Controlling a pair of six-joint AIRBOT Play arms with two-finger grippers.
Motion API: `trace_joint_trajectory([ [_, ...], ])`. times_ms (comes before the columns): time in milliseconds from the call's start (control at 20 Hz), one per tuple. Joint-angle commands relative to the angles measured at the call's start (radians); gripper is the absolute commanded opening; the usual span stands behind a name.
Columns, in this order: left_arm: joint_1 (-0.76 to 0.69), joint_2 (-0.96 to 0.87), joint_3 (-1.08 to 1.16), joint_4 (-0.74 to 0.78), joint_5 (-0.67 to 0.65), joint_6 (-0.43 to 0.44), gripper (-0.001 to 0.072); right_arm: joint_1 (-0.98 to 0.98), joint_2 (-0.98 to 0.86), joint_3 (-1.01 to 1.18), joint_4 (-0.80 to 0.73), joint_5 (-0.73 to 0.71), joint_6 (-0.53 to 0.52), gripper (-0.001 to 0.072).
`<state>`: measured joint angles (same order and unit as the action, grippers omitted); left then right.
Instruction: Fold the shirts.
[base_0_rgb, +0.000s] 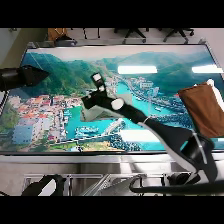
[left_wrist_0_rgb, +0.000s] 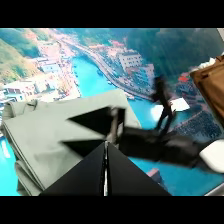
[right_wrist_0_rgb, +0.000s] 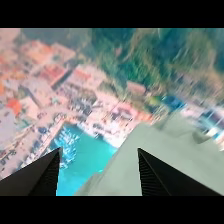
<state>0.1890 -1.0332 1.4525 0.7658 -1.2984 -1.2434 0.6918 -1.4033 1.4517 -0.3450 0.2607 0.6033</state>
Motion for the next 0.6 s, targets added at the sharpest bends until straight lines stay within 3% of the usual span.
trace_joint_trajectory([
  [0,0.06,0.041,-0.016,-0.002,-0.006,0.01,0.0014,-0.23,0.117,0.0,-0.128,0.341,0.23,0.0519],
  [100,0.087,0.059,-0.016,-0.001,-0.022,0.015,0.0014,-0.402,0.134,0.0,-0.338,0.544,0.51,0.054],
  [150,0.102,0.068,-0.016,-0.001,-0.028,0.017,0.0014,-0.484,0.129,0.0,-0.449,0.647,0.633,0.0659],
  [200,0.115,0.075,-0.016,-0.001,-0.031,0.017,0.0015,-0.551,0.118,0.0,-0.528,0.733,0.716,0.0696],
  [350,0.141,0.077,-0.016,-0.001,-0.03,0.016,0.0014,-0.681,0.058,0.0,-0.571,0.885,0.759,0.0696],
  [550,0.127,0.077,-0.016,-0.006,-0.017,0.017,0.0014,-0.665,-0.051,0.0,-0.521,0.896,0.734,0.0695],
])
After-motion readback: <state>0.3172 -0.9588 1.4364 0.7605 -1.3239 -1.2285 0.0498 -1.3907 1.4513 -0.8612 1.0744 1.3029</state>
